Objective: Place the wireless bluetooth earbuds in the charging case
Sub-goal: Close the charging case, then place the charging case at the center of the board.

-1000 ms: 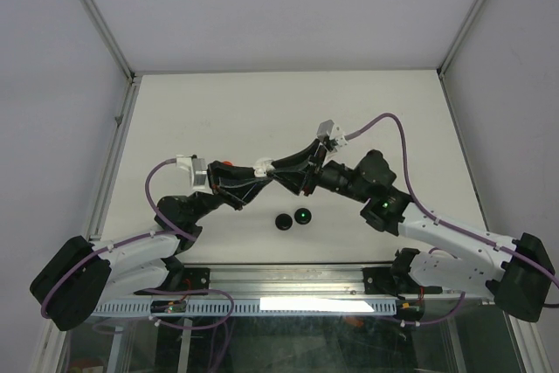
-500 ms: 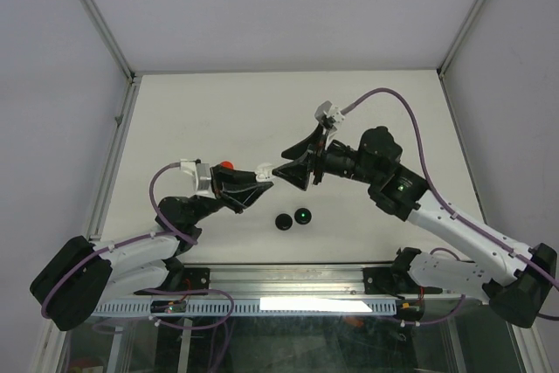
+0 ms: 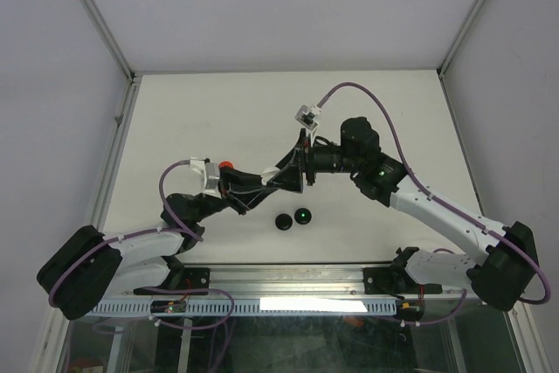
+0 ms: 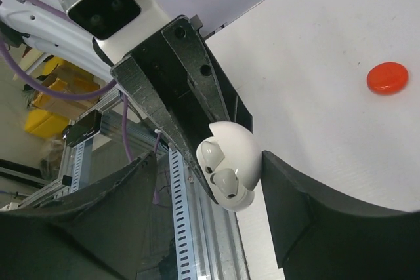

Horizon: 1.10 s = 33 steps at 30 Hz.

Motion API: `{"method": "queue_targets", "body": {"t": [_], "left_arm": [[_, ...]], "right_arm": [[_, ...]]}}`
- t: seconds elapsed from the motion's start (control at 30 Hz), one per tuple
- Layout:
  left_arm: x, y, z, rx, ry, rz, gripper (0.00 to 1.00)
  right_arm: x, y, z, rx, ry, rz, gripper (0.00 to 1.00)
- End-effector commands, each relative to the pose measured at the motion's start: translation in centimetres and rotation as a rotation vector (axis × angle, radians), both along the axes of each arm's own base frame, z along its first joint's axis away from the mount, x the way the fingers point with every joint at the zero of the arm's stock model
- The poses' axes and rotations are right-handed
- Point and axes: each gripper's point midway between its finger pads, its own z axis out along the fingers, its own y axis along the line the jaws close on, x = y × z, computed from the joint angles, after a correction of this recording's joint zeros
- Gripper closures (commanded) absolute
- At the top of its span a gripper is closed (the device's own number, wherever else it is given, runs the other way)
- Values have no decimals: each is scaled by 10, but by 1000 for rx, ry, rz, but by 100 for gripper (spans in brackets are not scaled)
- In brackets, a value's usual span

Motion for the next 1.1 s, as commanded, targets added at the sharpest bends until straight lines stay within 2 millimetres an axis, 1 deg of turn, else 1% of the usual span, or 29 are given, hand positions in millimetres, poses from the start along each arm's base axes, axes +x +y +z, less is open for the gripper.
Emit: {"method": "queue_targets", "body": {"t": [0.0,0.1,0.17,0.27,0.3,0.4,0.43,0.53,0.67,0.77,0.87,0.97,1.07], "left_arm": [[-1,1,21,-65,-28,-9,85],[5,3,10,-58,43,20,85],[9,4,-1,-46,105,36,85],[12,6,-16,-25,188,51,83],[14,6,-22,-15,222,57,83],[21,5,-41,35,327,83,82],[23,5,-48,53,365,91,82],[31,4,-76,129,511,128,81],[38,4,-115,214,693,183,79],[42,1,-141,279,798,201,77],[45,-8,-160,316,908,188,74],[45,-23,-173,338,1017,134,70],[49,-35,-193,390,1097,121,68]], "right_arm": [[-18,-1,41,107,-57,110,35],[-19,-6,46,118,-81,110,35],[-20,-10,47,123,-97,111,35],[-21,-12,44,118,-110,105,35],[-11,-16,41,102,-114,59,35],[16,-25,23,17,-139,-107,33],[25,-31,15,-20,-148,-170,32],[49,-50,-3,-103,-165,-349,31],[70,-76,-26,-184,-173,-538,30],[78,-92,-44,-242,-160,-628,30],[82,-103,-60,-296,-142,-682,30],[81,-109,-68,-318,-137,-700,31],[80,-112,-71,-323,-138,-711,31]]}}
